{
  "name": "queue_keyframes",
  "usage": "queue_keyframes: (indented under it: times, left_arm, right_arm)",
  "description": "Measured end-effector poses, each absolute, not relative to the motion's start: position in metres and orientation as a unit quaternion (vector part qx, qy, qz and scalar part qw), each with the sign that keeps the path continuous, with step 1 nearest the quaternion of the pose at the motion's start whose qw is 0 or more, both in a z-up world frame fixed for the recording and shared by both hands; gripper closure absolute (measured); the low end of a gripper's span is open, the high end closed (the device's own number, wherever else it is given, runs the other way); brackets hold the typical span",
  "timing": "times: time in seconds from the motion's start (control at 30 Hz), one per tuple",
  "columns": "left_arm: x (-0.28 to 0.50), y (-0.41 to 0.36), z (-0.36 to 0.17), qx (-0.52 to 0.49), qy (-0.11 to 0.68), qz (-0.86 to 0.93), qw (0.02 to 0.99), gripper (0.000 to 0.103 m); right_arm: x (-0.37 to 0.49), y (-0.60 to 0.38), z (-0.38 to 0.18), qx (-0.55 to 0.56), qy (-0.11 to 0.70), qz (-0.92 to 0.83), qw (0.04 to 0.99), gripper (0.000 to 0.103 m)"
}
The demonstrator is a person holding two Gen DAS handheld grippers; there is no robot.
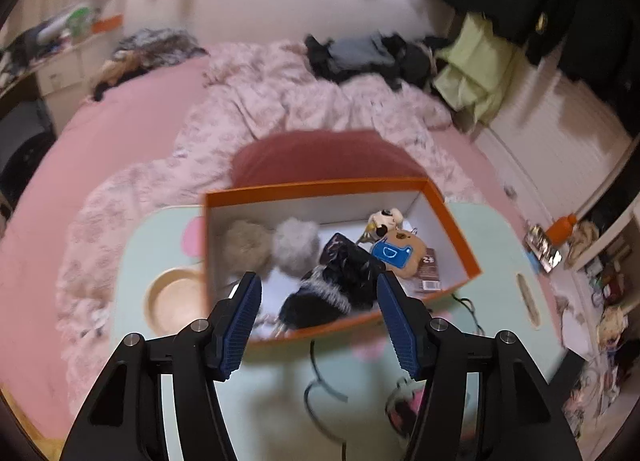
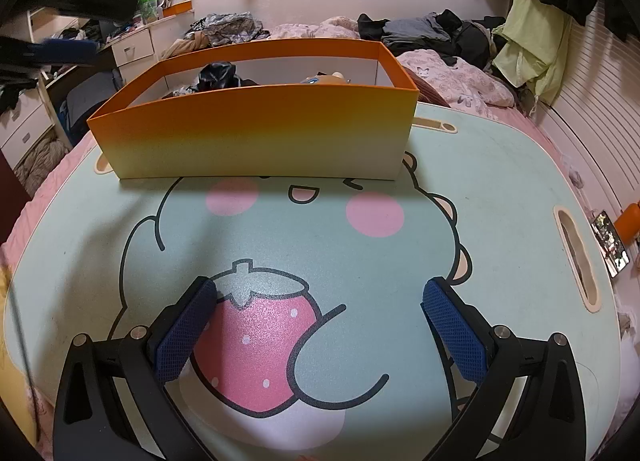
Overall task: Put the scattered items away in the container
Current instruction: 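Grasp the black lace-trimmed cloth in the box with the left gripper, set it on the table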
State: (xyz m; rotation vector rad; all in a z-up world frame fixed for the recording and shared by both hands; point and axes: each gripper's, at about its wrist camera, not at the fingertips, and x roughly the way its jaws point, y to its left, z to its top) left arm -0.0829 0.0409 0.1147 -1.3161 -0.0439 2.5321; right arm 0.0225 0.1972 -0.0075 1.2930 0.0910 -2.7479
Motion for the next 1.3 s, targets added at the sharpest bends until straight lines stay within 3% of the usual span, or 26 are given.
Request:
queue_keyframes:
  times: [0.2, 0.43, 0.73, 0.9, 1.2, 1.27, 1.3]
  left_arm:
    - [-0.117, 0.066, 0.065, -0.543, -0.035, 0.824, 0.159, 0.045]
    - [-0.126, 0.069, 0.046, -0.570, -0.042, 0.802, 0.174, 0.074]
    - [-0.094, 0.033, 0.125, -0.487, -0.131, 0.837, 0.215, 0.078]
    - [-0.036, 0.020, 0.148, -0.437, -0.128, 0.854, 0.253, 0.078]
    - [0.004, 0.028, 0.063, -0.452, -0.106, 0.862, 0.205, 0.074]
    - [0.006, 0.029, 0.060, -0.425, -0.098, 0.885, 0.163, 0.058]
    - [0.007, 0.029, 0.058, -0.413, -0.087, 0.895, 0.144, 0.043]
  right_arm:
    - [0.023, 0.197, -0.007, 0.425, 0.030, -0.903, 0.052, 0.000]
    - [0.023, 0.196, -0.007, 0.425, 0.030, -0.903, 0.053, 0.000]
    - [0.023, 0.197, -0.007, 0.425, 0.030, -0.903, 0.053, 0.000]
    - [0.024, 0.198, -0.007, 0.425, 0.030, -0.903, 0.054, 0.000]
    - [0.025, 0.201, -0.006, 0.424, 0.030, -0.903, 0.054, 0.000]
    - [0.025, 0.202, -0.006, 0.424, 0.028, -0.904, 0.053, 0.000]
    - [0.025, 0.203, -0.006, 0.424, 0.027, -0.904, 0.052, 0.000]
